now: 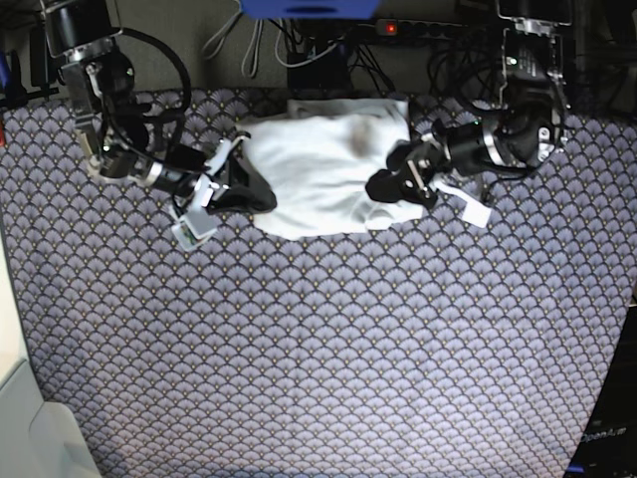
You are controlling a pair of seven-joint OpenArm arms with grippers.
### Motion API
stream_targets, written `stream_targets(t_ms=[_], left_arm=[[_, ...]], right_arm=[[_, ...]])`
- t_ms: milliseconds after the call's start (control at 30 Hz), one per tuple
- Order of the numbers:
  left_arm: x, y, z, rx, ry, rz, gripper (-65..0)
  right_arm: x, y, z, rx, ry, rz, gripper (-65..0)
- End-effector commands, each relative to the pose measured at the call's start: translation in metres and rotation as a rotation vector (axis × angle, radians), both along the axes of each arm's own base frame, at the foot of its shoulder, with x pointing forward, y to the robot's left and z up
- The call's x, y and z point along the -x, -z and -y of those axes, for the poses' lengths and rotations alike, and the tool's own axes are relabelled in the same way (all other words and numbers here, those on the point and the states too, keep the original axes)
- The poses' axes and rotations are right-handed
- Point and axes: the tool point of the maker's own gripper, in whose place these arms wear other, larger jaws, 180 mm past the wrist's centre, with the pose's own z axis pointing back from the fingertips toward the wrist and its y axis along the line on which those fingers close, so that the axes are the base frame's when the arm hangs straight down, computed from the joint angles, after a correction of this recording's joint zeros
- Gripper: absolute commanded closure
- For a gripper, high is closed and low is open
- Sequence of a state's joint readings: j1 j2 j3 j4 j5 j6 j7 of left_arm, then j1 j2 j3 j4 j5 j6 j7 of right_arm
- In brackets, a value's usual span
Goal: Fold the T-shirt properly
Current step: 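Grasp opposite edges of the white bundle with both grippers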
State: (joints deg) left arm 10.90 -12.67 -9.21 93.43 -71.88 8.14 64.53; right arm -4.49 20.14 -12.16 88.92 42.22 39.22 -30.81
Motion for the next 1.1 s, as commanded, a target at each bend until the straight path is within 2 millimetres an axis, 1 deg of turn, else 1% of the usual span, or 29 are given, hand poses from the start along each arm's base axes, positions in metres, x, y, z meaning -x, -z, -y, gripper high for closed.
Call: stream_targets(t_ms=[0, 133, 233, 333, 433, 467, 533, 633, 733, 833, 900, 967, 1067], left_arm=[[-0.004, -0.007, -0.001, -0.011, 0.012, 0.029, -44.8], [-0.003, -0.003, -0.005, -0.047, 0.015, 0.025, -44.7], [-0.003, -0.002, -0.017, -0.078, 0.024, 0.027, -44.7], [-0.005, -0.009, -0.021, -0.102, 0.033, 0.052, -44.7], [-0.007, -0.020, -0.026, -0.134, 0.052, 0.093, -44.7], [-0.008, -0.022, -0.027, -0.139, 0.054, 0.100, -44.7], [-0.008, -0.017, -0.028, -0.141, 0.054, 0.087, -44.7], [-0.007, -0.007, -0.020, -0.138, 0.086, 0.055, -44.7], [-0.002, 0.006, -0.011, -0.188, 0.158, 0.032, -44.7], [-0.002, 0.014, -0.004, -0.231, 0.201, 0.033, -44.7], [-0.005, 0.013, 0.004, -0.237, 0.217, 0.043, -44.7], [-0.004, 0.016, 0.006, -0.254, 0.228, 0.044, -44.7], [-0.004, 0.020, 0.003, -0.289, 0.232, 0.044, -44.7]], right_arm=[[-0.006, -0.015, -0.001, -0.034, -0.003, 0.044, 0.0], [-0.006, -0.014, -0.001, -0.033, -0.001, 0.043, 0.0], [-0.006, -0.014, -0.001, -0.033, -0.001, 0.043, 0.0], [-0.006, -0.014, -0.001, -0.033, -0.001, 0.043, 0.0], [-0.006, -0.014, -0.001, -0.033, -0.001, 0.043, 0.0], [-0.007, -0.015, -0.001, -0.033, -0.001, 0.044, 0.0], [-0.007, -0.014, -0.001, -0.034, -0.003, 0.044, 0.0], [-0.007, -0.014, -0.001, -0.034, -0.003, 0.044, 0.0], [-0.008, -0.015, -0.001, -0.034, -0.003, 0.047, 0.0], [-0.008, -0.015, -0.001, -0.034, -0.003, 0.047, 0.0], [-0.007, -0.015, -0.001, -0.034, -0.003, 0.045, 0.0], [-0.007, -0.015, -0.001, -0.034, -0.003, 0.045, 0.0], [-0.007, -0.015, 0.000, -0.031, -0.003, 0.045, 0.0]])
